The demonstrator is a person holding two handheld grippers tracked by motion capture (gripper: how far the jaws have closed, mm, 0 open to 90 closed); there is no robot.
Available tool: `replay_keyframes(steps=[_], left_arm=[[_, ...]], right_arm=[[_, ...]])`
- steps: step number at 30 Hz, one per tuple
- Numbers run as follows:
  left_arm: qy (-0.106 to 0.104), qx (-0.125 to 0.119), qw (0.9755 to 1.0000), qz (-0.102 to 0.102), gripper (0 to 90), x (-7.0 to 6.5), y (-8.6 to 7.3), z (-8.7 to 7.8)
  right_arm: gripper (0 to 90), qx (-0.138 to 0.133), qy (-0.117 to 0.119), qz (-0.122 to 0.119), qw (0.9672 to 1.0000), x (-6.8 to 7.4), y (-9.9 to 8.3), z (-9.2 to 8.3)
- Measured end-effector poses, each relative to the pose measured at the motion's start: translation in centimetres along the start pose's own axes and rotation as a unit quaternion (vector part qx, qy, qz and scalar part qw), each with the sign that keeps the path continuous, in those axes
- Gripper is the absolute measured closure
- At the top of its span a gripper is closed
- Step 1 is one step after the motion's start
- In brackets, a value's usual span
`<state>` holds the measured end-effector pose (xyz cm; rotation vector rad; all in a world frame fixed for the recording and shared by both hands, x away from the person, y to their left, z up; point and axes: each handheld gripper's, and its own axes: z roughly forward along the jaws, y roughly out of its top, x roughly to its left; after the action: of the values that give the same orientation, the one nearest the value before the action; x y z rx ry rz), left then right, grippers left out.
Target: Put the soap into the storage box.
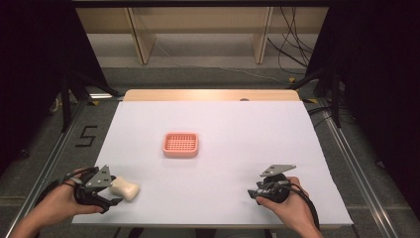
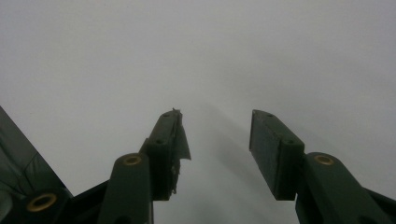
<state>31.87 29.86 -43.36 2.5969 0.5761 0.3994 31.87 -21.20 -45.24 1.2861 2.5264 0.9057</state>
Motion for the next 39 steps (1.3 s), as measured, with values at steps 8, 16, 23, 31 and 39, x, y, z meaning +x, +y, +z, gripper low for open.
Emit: replay_keyframes(steps=[8, 16, 23, 31, 39], left_arm=[[-0.013, 0.036, 0.9982, 0.045, 25.7, 1.3, 1.1, 0.2], [-0.040, 0.078, 0.9899, 0.112, 30.0, 2.1, 1.7, 0.4], [-0.053, 0.095, 0.9815, 0.157, 32.5, 2.6, 2.1, 1.1], [-0.073, 0.118, 0.9739, 0.180, 31.3, 2.9, 2.5, 2.0], [-0.084, 0.131, 0.9689, 0.193, 31.0, 3.4, 2.8, 2.7]], right_arm=[[53.3, -0.003, 0.001, -0.001, 1.0000, 0.0, 0.1, 0.0], [53.0, -0.006, 0.001, -0.011, 0.9999, 0.0, 0.1, 0.2], [52.6, -0.004, 0.005, -0.001, 1.0000, 0.1, 0.2, 0.3], [52.2, 0.002, 0.006, -0.002, 1.0000, 0.0, 0.1, 0.4], [51.8, 0.001, 0.006, -0.005, 1.0000, 0.0, 0.1, 0.5]])
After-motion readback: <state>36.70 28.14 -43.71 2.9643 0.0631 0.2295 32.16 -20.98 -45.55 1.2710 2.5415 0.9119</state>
